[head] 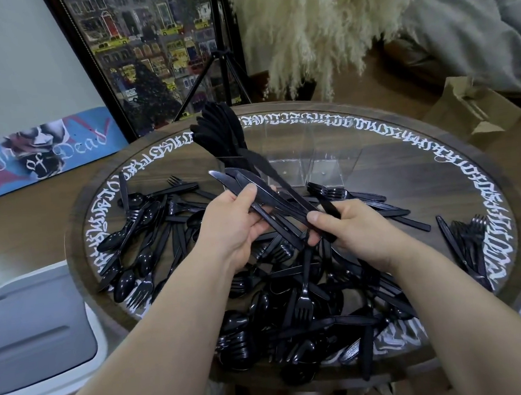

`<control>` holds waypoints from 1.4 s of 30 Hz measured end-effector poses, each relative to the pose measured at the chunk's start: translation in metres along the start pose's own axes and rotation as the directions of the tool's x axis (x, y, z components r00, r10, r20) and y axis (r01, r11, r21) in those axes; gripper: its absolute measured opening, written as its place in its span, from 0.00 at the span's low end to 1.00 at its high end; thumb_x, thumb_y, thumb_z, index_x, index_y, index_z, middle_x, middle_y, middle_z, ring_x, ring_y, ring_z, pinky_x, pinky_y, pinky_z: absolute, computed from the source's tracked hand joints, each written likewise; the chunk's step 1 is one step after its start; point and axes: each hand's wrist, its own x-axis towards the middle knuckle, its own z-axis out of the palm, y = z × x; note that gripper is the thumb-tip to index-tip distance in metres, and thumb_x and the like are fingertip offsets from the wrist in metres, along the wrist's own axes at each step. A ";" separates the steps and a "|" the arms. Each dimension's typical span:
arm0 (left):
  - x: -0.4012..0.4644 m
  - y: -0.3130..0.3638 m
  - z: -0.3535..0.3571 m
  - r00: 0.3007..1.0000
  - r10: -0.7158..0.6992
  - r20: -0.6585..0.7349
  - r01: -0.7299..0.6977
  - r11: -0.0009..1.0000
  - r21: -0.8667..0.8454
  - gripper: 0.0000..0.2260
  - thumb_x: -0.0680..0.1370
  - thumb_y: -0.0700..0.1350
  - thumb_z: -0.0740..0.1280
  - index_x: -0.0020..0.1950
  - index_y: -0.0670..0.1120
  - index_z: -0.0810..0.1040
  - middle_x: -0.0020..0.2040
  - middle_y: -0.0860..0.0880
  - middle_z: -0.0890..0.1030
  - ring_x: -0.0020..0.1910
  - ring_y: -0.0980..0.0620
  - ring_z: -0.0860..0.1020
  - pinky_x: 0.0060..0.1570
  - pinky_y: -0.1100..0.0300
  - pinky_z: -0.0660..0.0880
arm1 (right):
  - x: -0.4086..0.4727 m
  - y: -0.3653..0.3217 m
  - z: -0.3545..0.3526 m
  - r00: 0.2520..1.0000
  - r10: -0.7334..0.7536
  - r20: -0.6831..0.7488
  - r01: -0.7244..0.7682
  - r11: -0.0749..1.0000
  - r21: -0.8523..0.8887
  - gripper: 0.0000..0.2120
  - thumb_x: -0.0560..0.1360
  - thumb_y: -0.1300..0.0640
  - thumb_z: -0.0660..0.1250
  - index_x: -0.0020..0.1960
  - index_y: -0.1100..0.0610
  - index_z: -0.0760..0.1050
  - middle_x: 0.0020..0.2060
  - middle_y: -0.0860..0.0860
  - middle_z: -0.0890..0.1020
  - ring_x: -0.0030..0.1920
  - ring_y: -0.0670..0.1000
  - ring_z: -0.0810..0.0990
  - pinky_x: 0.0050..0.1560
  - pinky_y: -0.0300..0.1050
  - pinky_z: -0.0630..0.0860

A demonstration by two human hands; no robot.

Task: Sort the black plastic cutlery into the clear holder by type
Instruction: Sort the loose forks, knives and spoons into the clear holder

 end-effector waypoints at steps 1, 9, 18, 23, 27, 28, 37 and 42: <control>0.000 -0.001 0.000 1.000 -0.007 -0.003 0.007 1.000 0.000 0.08 0.82 0.41 0.59 0.50 0.42 0.77 0.41 0.46 0.84 0.37 0.51 0.83 0.33 0.58 0.79 | 0.000 -0.001 0.000 1.000 -0.010 -0.015 0.010 1.000 -0.012 0.13 0.79 0.54 0.63 0.41 0.60 0.80 0.29 0.44 0.81 0.24 0.38 0.71 0.31 0.32 0.66; 0.002 -0.003 0.001 0.996 -0.079 -0.043 0.079 0.997 0.007 0.07 0.82 0.44 0.60 0.50 0.44 0.75 0.42 0.47 0.83 0.40 0.51 0.82 0.34 0.57 0.79 | 0.002 0.000 0.004 0.965 -0.159 -0.209 0.144 0.986 -0.084 0.14 0.76 0.59 0.69 0.32 0.51 0.75 0.19 0.39 0.70 0.24 0.40 0.68 0.29 0.31 0.62; 0.004 -0.009 0.003 0.991 -0.090 -0.094 0.096 0.994 0.061 0.07 0.82 0.42 0.59 0.47 0.46 0.74 0.37 0.50 0.81 0.38 0.54 0.82 0.32 0.61 0.77 | 0.007 0.005 0.017 0.888 -0.402 -0.225 0.288 0.866 -0.410 0.09 0.74 0.56 0.71 0.36 0.58 0.79 0.28 0.44 0.71 0.31 0.46 0.69 0.36 0.43 0.65; 0.007 -0.006 0.002 0.989 -0.081 -0.123 0.077 0.996 -0.039 0.09 0.83 0.41 0.55 0.48 0.46 0.73 0.36 0.49 0.79 0.38 0.52 0.80 0.41 0.56 0.76 | 0.005 0.000 0.015 0.964 -0.167 -0.209 0.141 0.981 -0.134 0.13 0.77 0.55 0.66 0.40 0.63 0.79 0.30 0.52 0.77 0.33 0.46 0.72 0.35 0.37 0.67; 0.009 -0.004 0.003 0.980 -0.087 -0.179 0.068 0.992 -0.107 0.11 0.83 0.39 0.53 0.48 0.45 0.73 0.36 0.49 0.76 0.31 0.55 0.78 0.35 0.57 0.76 | 0.005 -0.002 0.011 0.968 -0.115 -0.222 0.104 0.993 -0.061 0.17 0.79 0.56 0.63 0.32 0.50 0.78 0.37 0.56 0.82 0.26 0.39 0.70 0.34 0.35 0.66; 0.009 -0.003 0.003 0.978 -0.093 -0.189 0.073 0.992 -0.106 0.11 0.82 0.38 0.53 0.48 0.45 0.74 0.35 0.49 0.75 0.29 0.55 0.76 0.34 0.58 0.74 | 0.005 -0.001 0.011 0.971 -0.109 -0.214 0.099 0.994 -0.053 0.19 0.79 0.55 0.63 0.29 0.49 0.76 0.40 0.59 0.83 0.25 0.39 0.69 0.35 0.37 0.66; 0.016 -0.003 0.002 0.979 -0.050 -0.200 0.046 0.999 -0.026 0.05 0.80 0.43 0.60 0.43 0.48 0.70 0.30 0.52 0.63 0.25 0.57 0.60 0.26 0.64 0.59 | 0.005 -0.001 0.010 0.985 -0.083 -0.153 0.081 0.997 -0.018 0.15 0.81 0.54 0.60 0.40 0.58 0.78 0.27 0.47 0.73 0.24 0.39 0.68 0.29 0.30 0.63; 0.017 -0.003 0.002 0.977 -0.081 -0.196 0.064 0.994 -0.090 0.02 0.78 0.40 0.61 0.49 0.46 0.71 0.29 0.53 0.67 0.25 0.57 0.63 0.26 0.64 0.61 | 0.004 -0.001 0.009 0.985 -0.097 -0.146 0.096 0.995 -0.016 0.15 0.81 0.54 0.60 0.38 0.56 0.77 0.27 0.48 0.74 0.25 0.39 0.68 0.31 0.31 0.63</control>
